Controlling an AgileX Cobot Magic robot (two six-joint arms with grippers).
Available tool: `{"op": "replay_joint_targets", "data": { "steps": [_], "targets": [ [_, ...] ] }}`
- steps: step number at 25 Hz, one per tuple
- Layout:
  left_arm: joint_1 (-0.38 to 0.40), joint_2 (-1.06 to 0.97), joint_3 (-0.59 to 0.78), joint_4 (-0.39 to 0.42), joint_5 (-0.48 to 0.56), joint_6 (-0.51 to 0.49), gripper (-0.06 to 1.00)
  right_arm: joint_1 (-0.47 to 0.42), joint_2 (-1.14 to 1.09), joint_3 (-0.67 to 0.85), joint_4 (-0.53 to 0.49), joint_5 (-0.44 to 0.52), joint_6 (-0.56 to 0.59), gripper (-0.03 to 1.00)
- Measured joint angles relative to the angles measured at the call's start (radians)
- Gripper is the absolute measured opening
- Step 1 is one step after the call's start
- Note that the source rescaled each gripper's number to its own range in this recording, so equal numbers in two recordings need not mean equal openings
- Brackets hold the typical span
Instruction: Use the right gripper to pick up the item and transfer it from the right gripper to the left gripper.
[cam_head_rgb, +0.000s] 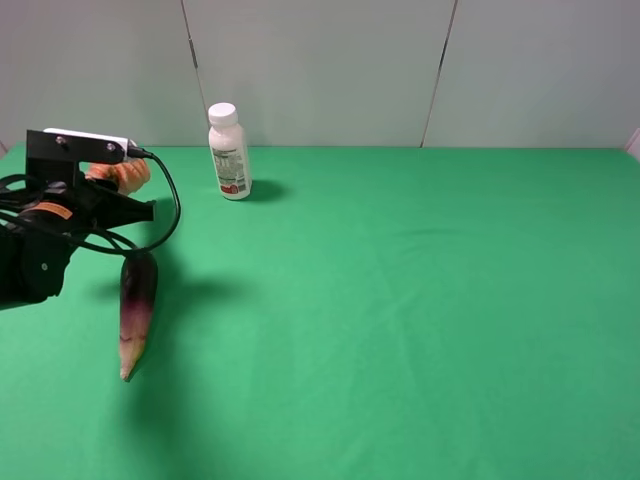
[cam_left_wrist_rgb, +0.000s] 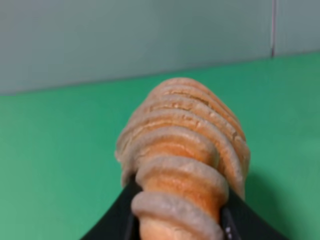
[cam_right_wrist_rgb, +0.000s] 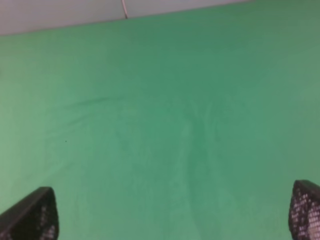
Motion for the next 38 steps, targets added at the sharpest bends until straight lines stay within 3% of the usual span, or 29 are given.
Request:
{"op": "replay_joint_targets", "data": {
  "steps": [4,14,29,31,36,38],
  "targets": [
    [0.055,0.001,-0.031,0.084,0.0,-0.008,0.0,0.0,0.0,0.0,0.0,0.0,0.0,1.0],
    [0.15,0.053,-0.049,0.149,0.016,-0.08,0.0,0.0,0.0,0.0,0.0,0.0,0.0,1.0],
    [0.158,0.2,-0.125,0.249,0.017,-0.083,0.01,0.0,0.0,0.0,0.0,-0.002,0.0,1.0],
    [0.158,0.2,-0.125,0.251,0.016,-0.083,0.13,0.0,0.0,0.0,0.0,-0.002,0.0,1.0],
    [0.158,0.2,-0.125,0.251,0.014,-0.083,0.82,0.0,0.0,0.0,0.0,-0.002,0.0,1.0],
    [0.158,0.2,-0.125,0.251,0.012,-0.083,0.92,0.0,0.0,0.0,0.0,-0.002,0.0,1.0]
  ]
}}
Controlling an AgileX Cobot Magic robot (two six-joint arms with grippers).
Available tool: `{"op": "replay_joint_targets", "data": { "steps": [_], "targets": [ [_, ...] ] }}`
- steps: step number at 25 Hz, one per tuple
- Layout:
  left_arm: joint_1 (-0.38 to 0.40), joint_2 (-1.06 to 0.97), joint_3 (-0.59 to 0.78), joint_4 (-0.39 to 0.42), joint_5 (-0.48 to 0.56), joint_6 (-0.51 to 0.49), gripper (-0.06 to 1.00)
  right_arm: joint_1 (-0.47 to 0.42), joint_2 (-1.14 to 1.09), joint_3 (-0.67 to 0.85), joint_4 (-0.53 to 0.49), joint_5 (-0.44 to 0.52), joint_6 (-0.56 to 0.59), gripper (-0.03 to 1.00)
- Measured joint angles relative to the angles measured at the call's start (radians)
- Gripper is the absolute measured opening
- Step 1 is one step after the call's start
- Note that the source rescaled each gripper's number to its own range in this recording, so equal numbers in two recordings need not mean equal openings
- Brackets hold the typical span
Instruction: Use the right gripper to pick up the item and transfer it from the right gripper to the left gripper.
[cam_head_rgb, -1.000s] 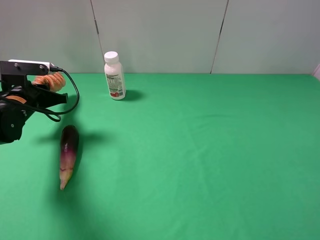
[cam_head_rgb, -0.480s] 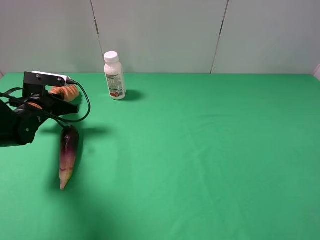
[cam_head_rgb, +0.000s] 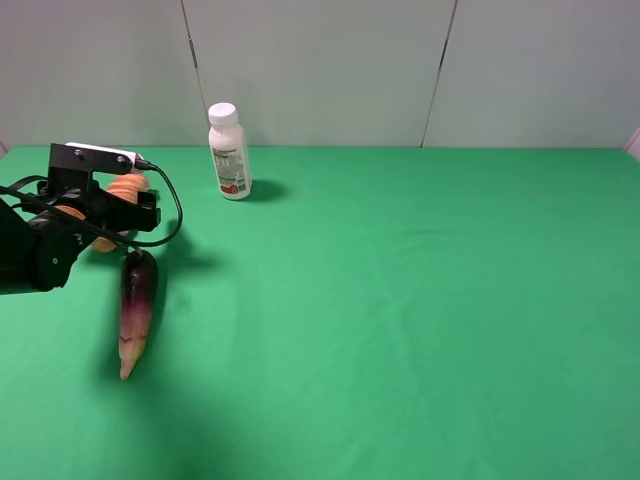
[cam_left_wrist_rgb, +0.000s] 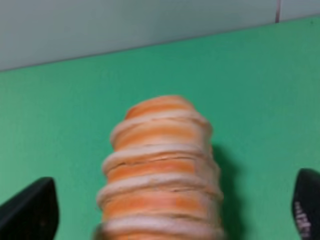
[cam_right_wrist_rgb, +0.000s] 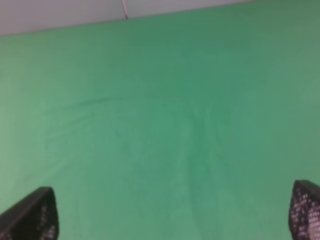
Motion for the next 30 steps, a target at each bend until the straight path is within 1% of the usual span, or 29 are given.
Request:
{"op": "replay_joint_targets", "data": {
  "steps": [3,8,11,16,19,22,25,30],
  "targets": [
    [0.0,0.0,0.0,0.0,0.0,0.0,0.98,0.0,0.0,0.0,0.0,0.0,0.0,1.0],
    [0.0,-0.036,0.0,0.0,0.009,0.0,1.0,0.0,0.0,0.0,0.0,0.0,0.0,1.0],
    [0.0,-0.111,0.001,-0.01,0.072,0.0,1.0,0.0,0.0,0.0,0.0,0.0,0.0,1.0],
    [-0.001,-0.286,0.0,-0.018,0.325,0.0,1.0,0.0,0.0,0.0,0.0,0.0,0.0,1.0],
    [-0.018,-0.398,-0.001,-0.02,0.462,0.0,1.0,0.0,0.0,0.0,0.0,0.001,0.0,1.0],
    [-0.034,-0.509,-0.001,-0.018,0.567,-0.007,1.0,0.0,0.0,0.0,0.001,0.001,0.0,1.0],
    [-0.035,-0.603,-0.001,-0.018,0.675,-0.04,1.0,0.0,0.0,0.0,0.001,0.001,0.0,1.0],
    [-0.035,-0.752,-0.001,-0.019,0.959,-0.052,1.0,0.0,0.0,0.0,0.001,0.001,0.0,1.0]
  ]
}}
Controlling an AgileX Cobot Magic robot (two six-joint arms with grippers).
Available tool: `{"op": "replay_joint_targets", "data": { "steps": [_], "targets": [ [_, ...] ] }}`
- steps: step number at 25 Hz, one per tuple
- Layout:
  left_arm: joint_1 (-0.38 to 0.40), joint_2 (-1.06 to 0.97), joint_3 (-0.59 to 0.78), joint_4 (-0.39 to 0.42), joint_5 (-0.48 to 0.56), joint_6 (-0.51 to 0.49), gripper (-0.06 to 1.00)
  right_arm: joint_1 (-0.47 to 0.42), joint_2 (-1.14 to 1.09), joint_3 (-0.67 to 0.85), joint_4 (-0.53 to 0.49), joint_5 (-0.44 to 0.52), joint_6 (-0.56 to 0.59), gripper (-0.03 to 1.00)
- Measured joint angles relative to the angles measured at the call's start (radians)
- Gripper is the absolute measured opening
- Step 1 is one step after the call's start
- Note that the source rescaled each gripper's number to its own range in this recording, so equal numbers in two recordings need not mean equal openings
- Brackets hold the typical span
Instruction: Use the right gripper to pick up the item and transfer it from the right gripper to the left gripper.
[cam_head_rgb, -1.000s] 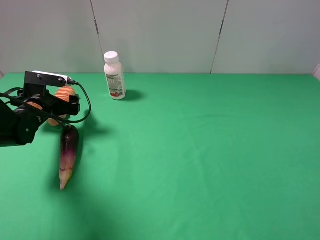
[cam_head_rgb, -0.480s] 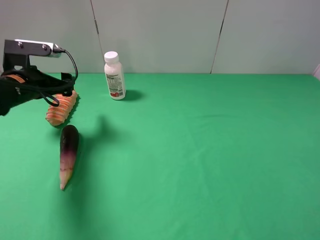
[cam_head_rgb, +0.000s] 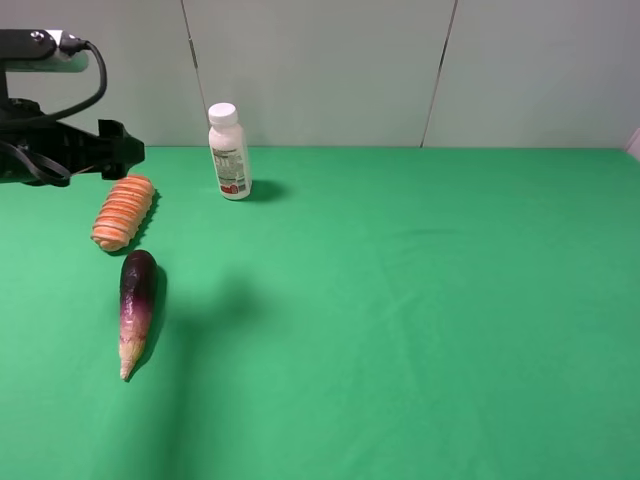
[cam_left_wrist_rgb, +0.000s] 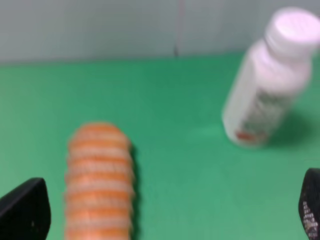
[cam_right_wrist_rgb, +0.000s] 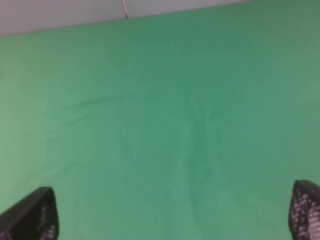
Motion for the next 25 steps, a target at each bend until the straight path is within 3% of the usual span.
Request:
{"op": "replay_joint_targets", "data": {
  "steps": [5,17,20,25],
  "targets": [
    [0.0,-0.169,0.0,0.001,0.245,0.0,1.0,0.0,0.0,0.0,0.0,0.0,0.0,1.0],
    [0.0,-0.489,-0.003,0.017,0.532,-0.045,1.0,0.0,0.0,0.0,0.001,0.0,0.0,1.0],
    [0.0,-0.556,-0.003,0.067,0.581,-0.113,1.0,0.0,0.0,0.0,0.001,-0.001,0.0,1.0],
    [0.0,-0.697,-0.003,0.248,0.678,-0.319,1.0,0.0,0.0,0.0,0.001,-0.001,0.0,1.0]
  ]
}}
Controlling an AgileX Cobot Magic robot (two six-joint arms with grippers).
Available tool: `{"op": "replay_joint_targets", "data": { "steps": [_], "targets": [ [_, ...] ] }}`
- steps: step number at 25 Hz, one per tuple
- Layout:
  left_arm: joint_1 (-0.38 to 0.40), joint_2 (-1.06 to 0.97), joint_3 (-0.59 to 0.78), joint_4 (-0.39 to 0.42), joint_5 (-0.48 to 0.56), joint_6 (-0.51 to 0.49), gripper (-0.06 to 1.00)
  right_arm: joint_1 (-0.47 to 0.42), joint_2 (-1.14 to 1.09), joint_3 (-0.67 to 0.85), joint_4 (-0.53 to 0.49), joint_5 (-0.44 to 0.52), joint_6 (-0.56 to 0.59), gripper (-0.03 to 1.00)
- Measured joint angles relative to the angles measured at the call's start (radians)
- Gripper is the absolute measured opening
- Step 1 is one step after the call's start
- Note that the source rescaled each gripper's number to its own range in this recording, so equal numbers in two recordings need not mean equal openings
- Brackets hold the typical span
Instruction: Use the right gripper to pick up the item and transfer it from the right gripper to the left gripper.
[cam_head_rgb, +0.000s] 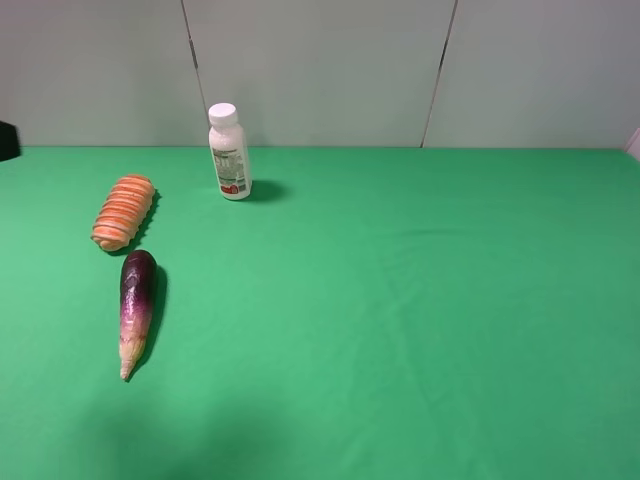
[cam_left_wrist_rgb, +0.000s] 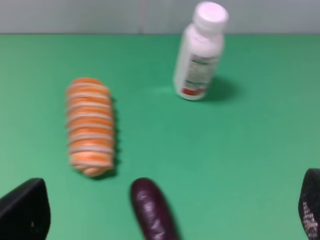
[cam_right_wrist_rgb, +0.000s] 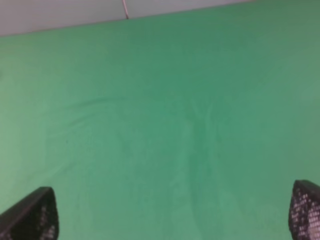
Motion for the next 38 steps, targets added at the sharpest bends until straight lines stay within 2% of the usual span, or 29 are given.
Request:
{"op": "replay_joint_targets", "data": {
  "steps": [3,6,9,12,17,21,26,32,38],
  "targets": [
    [0.0,-0.078,0.0,0.086,0.088,-0.078,1.0,0.0,0.0,0.0,0.0,0.0,0.0,1.0],
    [0.0,-0.141,0.0,0.101,0.17,-0.096,1.0,0.0,0.0,0.0,0.0,0.0,0.0,1.0],
    [0.0,-0.173,0.0,0.07,0.241,-0.086,1.0,0.0,0.0,0.0,0.0,0.0,0.0,1.0],
    [0.0,-0.186,0.0,0.015,0.305,-0.011,1.0,0.0,0.0,0.0,0.0,0.0,0.0,1.0],
    [0.0,-0.205,0.0,-0.014,0.322,0.109,1.0,0.0,0.0,0.0,0.0,0.0,0.0,1.0],
    [0.0,-0.205,0.0,-0.014,0.344,0.124,1.0,0.0,0.0,0.0,0.0,0.0,0.0,1.0],
    [0.0,-0.237,0.0,-0.061,0.475,0.126,1.0,0.0,0.0,0.0,0.0,0.0,0.0,1.0],
    [0.0,-0.38,0.003,-0.062,0.602,0.154,1.0,0.0,0.0,0.0,0.0,0.001,0.0,1.0],
    [0.0,-0.513,0.06,-0.062,0.607,0.178,1.0,0.0,0.0,0.0,0.0,0.001,0.0,1.0]
  ]
}}
